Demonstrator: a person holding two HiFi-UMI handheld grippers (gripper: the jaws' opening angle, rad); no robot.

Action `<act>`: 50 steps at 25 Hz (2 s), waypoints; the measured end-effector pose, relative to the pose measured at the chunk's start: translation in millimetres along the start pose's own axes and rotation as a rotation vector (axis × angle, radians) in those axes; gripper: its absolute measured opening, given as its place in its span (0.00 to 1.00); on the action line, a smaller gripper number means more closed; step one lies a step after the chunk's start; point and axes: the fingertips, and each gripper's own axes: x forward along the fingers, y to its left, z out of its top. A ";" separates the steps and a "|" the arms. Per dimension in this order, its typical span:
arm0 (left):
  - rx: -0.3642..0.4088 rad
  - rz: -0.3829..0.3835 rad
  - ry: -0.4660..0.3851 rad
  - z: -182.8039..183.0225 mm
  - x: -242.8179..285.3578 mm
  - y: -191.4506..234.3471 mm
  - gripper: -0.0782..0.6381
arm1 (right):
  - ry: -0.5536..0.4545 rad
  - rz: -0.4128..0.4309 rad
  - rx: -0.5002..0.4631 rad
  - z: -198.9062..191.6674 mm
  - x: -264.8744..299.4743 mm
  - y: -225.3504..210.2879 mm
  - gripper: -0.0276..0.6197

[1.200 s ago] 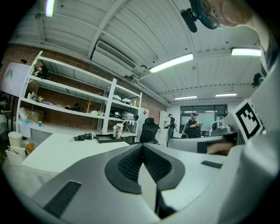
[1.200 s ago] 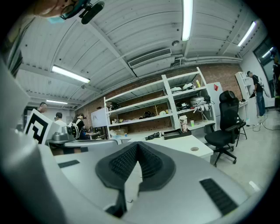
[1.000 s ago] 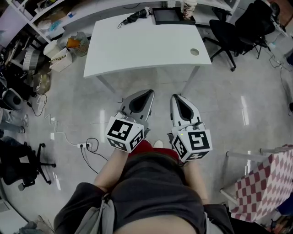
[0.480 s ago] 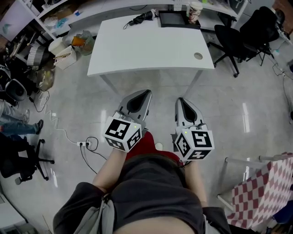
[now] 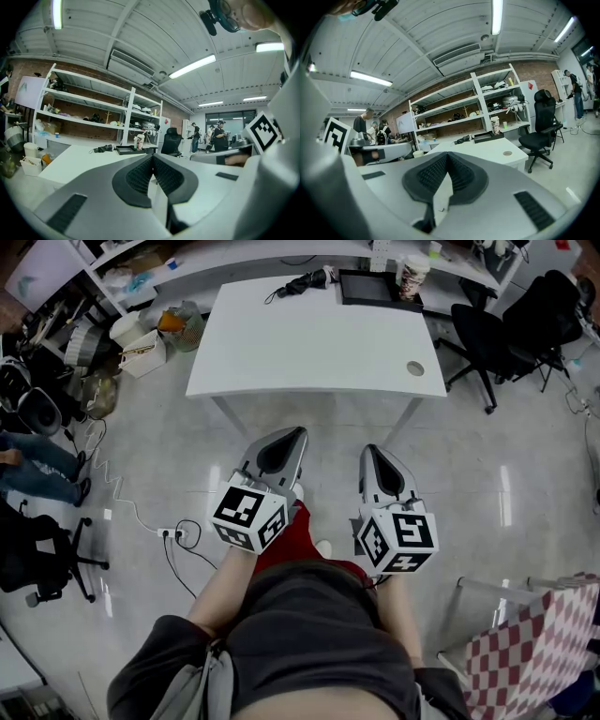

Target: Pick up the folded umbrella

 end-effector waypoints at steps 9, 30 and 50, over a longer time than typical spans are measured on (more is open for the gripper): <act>0.002 0.028 -0.011 4.9 7.4 22.6 0.13 | -0.019 -0.002 -0.003 10.3 20.2 -1.1 0.07; -0.007 0.045 0.025 9.2 81.5 117.9 0.13 | 0.018 0.010 -0.009 23.3 142.5 -6.8 0.07; -0.010 0.007 0.051 29.1 175.6 238.6 0.13 | 0.045 -0.016 -0.019 50.6 294.6 -8.6 0.07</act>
